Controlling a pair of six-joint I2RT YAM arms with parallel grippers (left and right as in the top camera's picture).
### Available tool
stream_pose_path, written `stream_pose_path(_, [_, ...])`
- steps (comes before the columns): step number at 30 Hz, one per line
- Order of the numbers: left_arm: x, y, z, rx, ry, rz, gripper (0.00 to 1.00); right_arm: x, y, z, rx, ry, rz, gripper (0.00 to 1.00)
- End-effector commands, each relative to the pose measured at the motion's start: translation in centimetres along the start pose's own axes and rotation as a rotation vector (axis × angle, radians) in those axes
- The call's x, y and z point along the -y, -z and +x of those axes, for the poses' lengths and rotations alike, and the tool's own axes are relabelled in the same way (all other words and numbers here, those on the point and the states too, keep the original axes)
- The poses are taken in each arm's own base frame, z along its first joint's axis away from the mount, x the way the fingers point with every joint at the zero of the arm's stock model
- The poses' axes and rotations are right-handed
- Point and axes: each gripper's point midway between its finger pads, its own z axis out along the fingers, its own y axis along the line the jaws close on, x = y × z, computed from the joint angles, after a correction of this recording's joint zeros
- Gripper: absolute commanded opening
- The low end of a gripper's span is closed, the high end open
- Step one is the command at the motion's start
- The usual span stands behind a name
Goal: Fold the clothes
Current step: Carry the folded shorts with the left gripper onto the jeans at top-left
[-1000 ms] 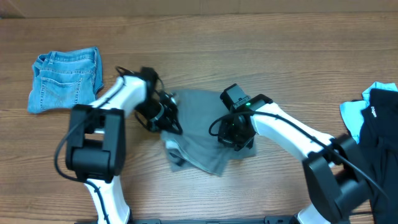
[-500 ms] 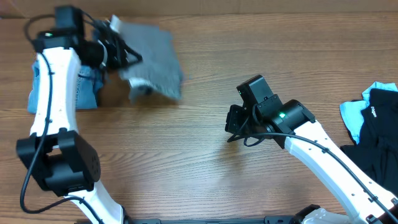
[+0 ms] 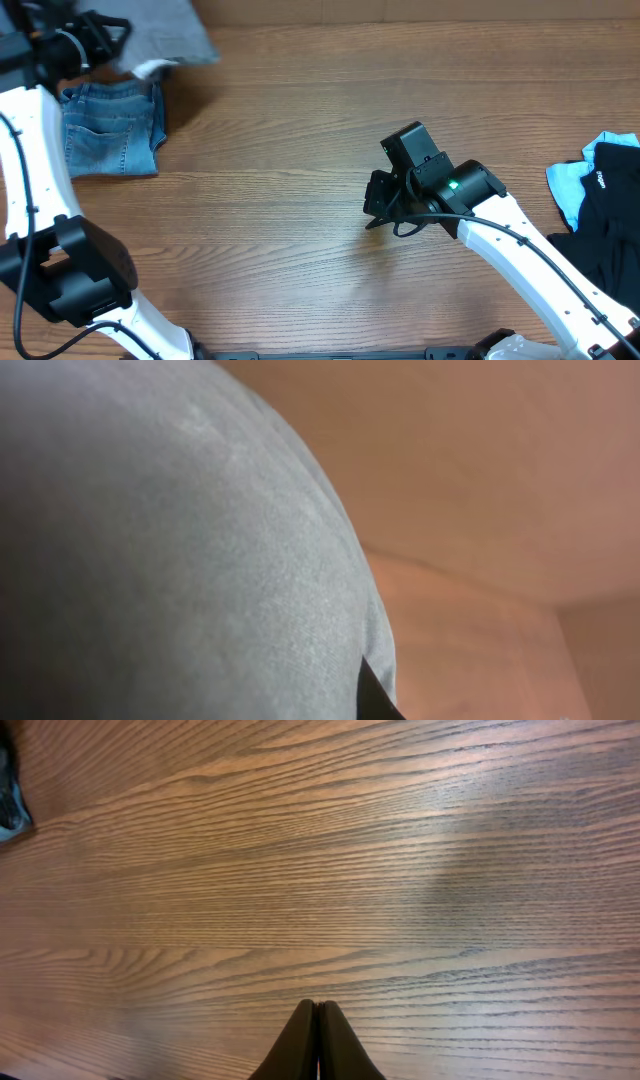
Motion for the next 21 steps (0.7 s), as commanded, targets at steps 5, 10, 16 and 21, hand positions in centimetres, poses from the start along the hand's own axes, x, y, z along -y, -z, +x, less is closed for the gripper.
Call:
stream_pose_path(5, [-1.9,2.1,-2.7,0.094,0.056,-0.084,0.04,-0.5,0.7,-0.7,0.030,0.009,-0.012,0.04])
stream_pose_path(10, [-4.2,0.6,-1.9,0.067,0.085,-0.120,0.04,-0.4,0.7,-0.6,0.024,0.004,-0.008,0.04])
stream_pose_path(16, [-7.0,-1.7,0.8,-0.030,0.158,-0.124,0.04,0.0,0.7,-0.2,0.008,-0.001,0.008,0.04])
stream_pose_path(21, [-10.8,0.0,2.7,-0.078,0.238,-0.264,0.04,0.4,0.7,0.2,-0.007,-0.004,0.023,0.04])
